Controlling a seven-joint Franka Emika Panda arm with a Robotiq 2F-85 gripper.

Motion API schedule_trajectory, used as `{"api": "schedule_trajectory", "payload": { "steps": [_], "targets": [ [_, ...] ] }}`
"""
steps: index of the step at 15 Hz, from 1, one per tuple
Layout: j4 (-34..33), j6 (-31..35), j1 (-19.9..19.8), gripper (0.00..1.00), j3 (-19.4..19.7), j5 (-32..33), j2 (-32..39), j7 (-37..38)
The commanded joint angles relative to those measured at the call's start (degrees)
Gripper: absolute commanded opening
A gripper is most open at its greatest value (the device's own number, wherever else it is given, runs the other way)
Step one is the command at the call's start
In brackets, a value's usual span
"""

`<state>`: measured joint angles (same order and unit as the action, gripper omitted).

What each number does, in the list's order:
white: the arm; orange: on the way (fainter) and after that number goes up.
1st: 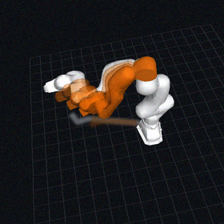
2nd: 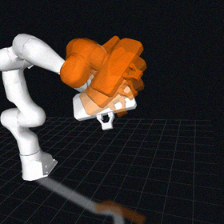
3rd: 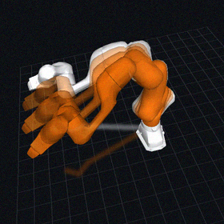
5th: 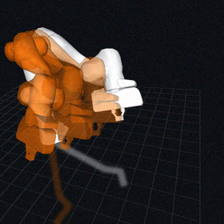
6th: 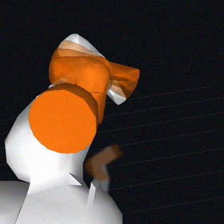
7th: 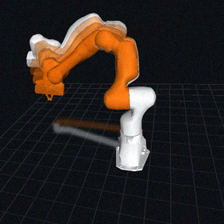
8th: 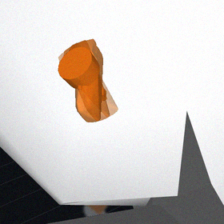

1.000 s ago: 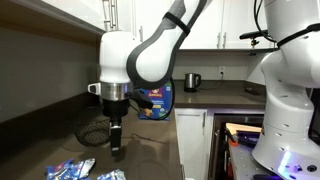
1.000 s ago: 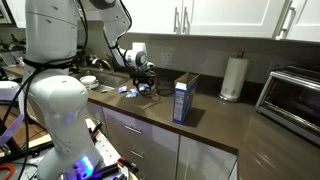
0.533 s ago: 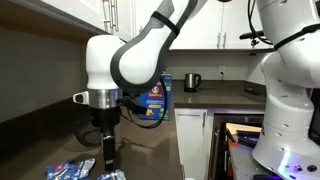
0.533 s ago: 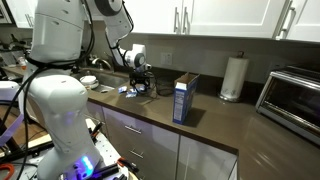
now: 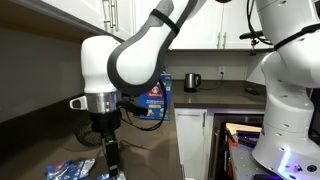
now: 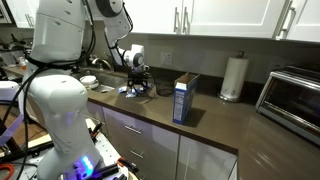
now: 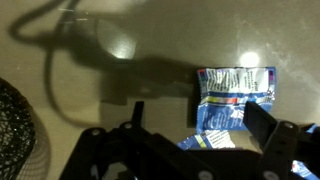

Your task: Pick up one blue sachet from the left side of the counter and place it in the blue box on the right

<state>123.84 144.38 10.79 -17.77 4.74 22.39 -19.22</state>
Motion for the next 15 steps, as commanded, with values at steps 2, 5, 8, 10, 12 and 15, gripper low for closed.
{"api": "schedule_trajectory", "payload": {
  "steps": [2, 5, 8, 10, 12, 15],
  "targets": [
    [-1.67, -0.64, 0.06, 1.0, -0.14, -0.1, 2.55, -2.71],
    [-1.49, -0.16, 0.26, 1.0, -0.12, 0.26, 3.38, -2.63],
    [-1.05, 0.48, 0.6, 0.75, -0.12, 0.54, 3.84, -2.25],
    [-0.84, 0.78, 1.0, 0.67, -0.08, 0.82, 3.69, -1.91],
    [-0.68, 0.91, 1.51, 0.53, -0.08, 0.98, 3.63, -1.57],
    [-0.15, 0.79, 2.19, 0.34, -0.14, 1.06, 3.13, -1.11]
  ]
}}
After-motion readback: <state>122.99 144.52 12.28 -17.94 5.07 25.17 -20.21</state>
